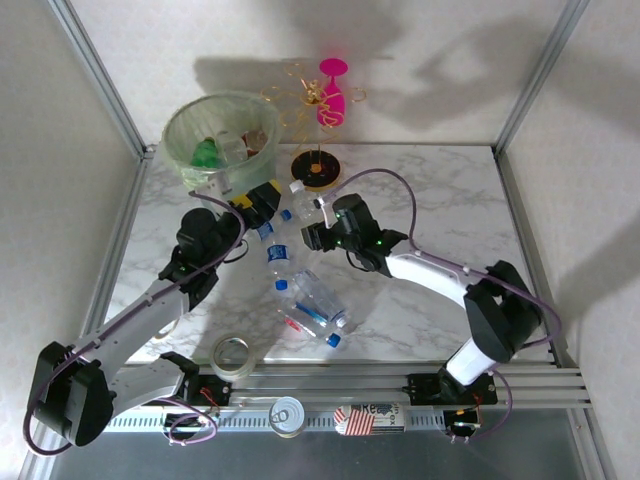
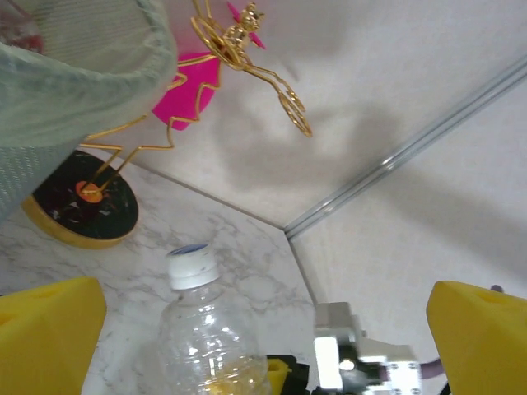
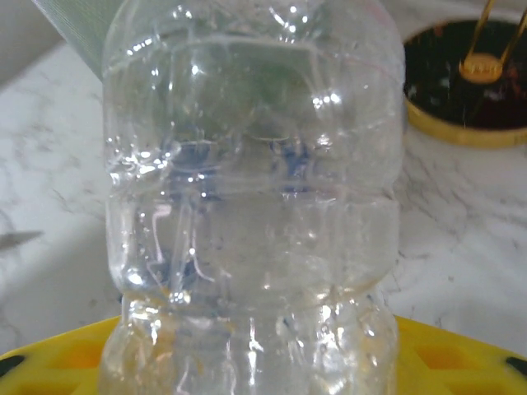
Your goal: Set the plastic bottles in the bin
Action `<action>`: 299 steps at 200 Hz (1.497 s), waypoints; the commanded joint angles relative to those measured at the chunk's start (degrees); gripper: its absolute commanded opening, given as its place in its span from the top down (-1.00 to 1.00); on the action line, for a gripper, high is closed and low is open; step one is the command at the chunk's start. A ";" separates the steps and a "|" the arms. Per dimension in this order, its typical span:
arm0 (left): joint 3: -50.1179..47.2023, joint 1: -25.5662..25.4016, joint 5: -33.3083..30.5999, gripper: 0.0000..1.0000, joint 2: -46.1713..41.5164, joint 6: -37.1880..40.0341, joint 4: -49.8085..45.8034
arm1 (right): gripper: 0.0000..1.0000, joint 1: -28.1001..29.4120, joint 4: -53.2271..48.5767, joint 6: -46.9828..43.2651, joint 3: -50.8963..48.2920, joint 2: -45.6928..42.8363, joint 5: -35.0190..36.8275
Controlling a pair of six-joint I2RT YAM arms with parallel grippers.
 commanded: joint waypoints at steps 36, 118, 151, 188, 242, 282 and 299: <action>-0.02 -4.64 -0.76 -0.99 3.20 -3.19 8.16 | 0.04 0.04 12.85 1.43 -7.00 -7.64 -8.26; 2.95 -9.22 1.09 -0.88 10.81 -4.93 10.40 | 0.05 0.10 19.31 3.96 -11.88 -11.27 -11.79; 4.11 -10.54 1.18 -0.88 13.30 -5.18 9.68 | 0.05 0.09 20.27 4.17 -12.90 -12.22 -11.96; 5.54 -11.51 2.08 -0.79 15.36 -5.19 10.20 | 0.06 0.11 20.49 4.34 -13.16 -11.90 -12.32; 6.50 -12.05 2.98 -0.48 17.13 -5.28 10.12 | 0.06 0.10 20.52 4.25 -13.61 -12.17 -12.06; 6.68 -12.05 2.09 -0.18 16.72 -4.57 10.17 | -0.04 0.03 19.82 4.29 -13.52 -12.23 -11.44; 7.15 -11.99 1.28 -0.11 16.38 -3.80 9.70 | -0.22 0.09 19.31 4.69 -13.61 -12.66 -9.74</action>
